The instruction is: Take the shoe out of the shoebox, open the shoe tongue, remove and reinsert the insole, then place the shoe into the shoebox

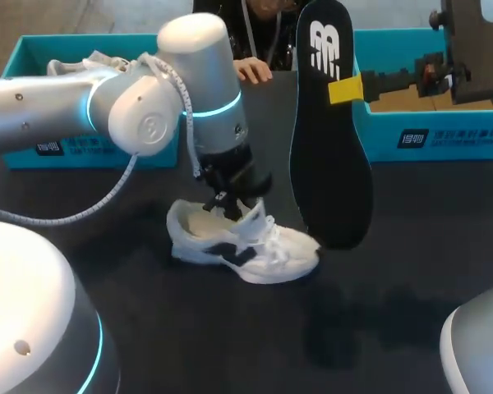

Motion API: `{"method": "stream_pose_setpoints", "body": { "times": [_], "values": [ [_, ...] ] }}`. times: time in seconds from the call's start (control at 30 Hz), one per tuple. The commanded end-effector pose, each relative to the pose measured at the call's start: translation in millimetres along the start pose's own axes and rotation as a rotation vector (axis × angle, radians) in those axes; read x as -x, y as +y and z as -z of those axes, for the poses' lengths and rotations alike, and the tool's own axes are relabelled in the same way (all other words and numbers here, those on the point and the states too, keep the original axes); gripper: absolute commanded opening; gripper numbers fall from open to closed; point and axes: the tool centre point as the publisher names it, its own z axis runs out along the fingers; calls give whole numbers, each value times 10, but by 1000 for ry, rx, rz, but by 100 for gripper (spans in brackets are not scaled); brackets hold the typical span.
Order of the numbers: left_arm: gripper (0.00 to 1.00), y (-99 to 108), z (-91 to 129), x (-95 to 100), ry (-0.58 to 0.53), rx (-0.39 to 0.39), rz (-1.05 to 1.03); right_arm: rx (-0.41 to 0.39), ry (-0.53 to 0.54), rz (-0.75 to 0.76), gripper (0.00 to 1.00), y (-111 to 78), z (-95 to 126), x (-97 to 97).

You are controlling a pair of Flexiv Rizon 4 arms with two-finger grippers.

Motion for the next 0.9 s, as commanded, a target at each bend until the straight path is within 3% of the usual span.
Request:
{"method": "stream_pose_setpoints", "body": {
  "times": [0.03, 0.17, 0.4, 0.5, 0.53, 0.9],
  "values": [
    [0, -26, 129, 13, 31, 20, -46, -6, 0, -1, 0, 39, -34, 7],
    [0, -73, 159, -7, 85, 43, -175, -6, 0, -1, 0, 39, -34, 7],
    [0, -186, 216, 8, 130, 156, -449, -6, 0, -1, 0, 39, -34, 7],
    [0, -206, 255, 28, 154, 163, -540, -6, 0, -1, 0, 39, -34, 7],
    [0, -200, 271, 49, 148, 199, -565, -6, 0, -1, 0, 39, -34, 7],
    [0, -294, 309, 191, 199, 197, -816, -6, 0, -1, 0, 39, -34, 7]
  ]
}}
